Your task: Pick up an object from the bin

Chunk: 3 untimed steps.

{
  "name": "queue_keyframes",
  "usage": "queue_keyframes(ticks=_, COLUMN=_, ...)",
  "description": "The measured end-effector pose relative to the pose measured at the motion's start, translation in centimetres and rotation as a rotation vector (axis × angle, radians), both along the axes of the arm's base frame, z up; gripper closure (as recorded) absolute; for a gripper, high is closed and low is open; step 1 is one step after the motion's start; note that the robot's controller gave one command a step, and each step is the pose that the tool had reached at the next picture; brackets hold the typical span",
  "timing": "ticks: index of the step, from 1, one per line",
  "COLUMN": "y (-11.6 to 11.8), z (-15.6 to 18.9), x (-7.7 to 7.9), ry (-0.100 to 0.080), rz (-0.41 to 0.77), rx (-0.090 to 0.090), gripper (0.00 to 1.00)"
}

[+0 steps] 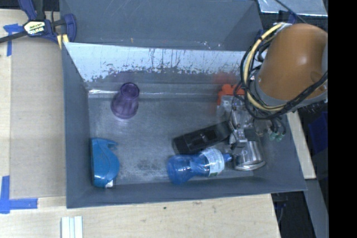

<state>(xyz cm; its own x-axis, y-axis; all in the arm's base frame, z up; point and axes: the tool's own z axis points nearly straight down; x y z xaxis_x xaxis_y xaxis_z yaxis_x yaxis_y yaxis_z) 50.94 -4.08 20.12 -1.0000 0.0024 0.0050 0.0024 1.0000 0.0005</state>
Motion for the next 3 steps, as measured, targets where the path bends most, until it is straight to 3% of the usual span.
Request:
queue_keyframes(ticks=1, y=0.0, z=0.4, x=0.2, ry=-0.009, rz=0.003, rx=-0.001, gripper=0.0)
queue_keyframes(ticks=2, y=-1.4, z=-12.8, x=8.1, ry=-0.002, rz=0.052, rx=0.0, gripper=0.0)
queue_keyframes(ticks=3, y=-0.8, z=-13.1, x=-2.5, ry=-0.013, rz=0.19, rx=-0.002, gripper=0.0)
